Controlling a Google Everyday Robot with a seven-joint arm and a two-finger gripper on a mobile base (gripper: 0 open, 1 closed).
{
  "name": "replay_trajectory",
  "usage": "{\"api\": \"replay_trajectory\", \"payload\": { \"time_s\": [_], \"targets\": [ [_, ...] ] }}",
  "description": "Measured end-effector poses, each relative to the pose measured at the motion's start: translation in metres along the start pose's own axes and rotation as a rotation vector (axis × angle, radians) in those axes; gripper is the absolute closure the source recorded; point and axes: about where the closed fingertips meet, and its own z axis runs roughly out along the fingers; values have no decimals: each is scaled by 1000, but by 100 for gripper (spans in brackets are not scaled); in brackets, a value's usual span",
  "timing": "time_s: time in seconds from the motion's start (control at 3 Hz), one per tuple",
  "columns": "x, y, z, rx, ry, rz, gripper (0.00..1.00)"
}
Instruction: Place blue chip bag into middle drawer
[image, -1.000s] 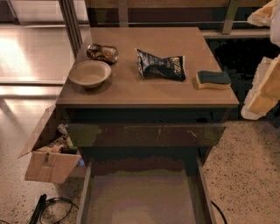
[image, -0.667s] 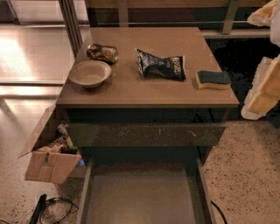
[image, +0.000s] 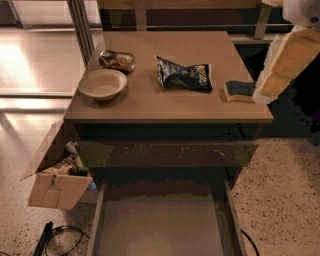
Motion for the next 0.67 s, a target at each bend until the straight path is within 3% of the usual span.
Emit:
{"api": "replay_trajectory", "payload": {
  "time_s": [0.33, 0.67],
  "targets": [
    [-12, -19, 10, 15, -59, 3, 0],
    [-17, -30, 29, 4, -132, 55, 0]
  ]
}}
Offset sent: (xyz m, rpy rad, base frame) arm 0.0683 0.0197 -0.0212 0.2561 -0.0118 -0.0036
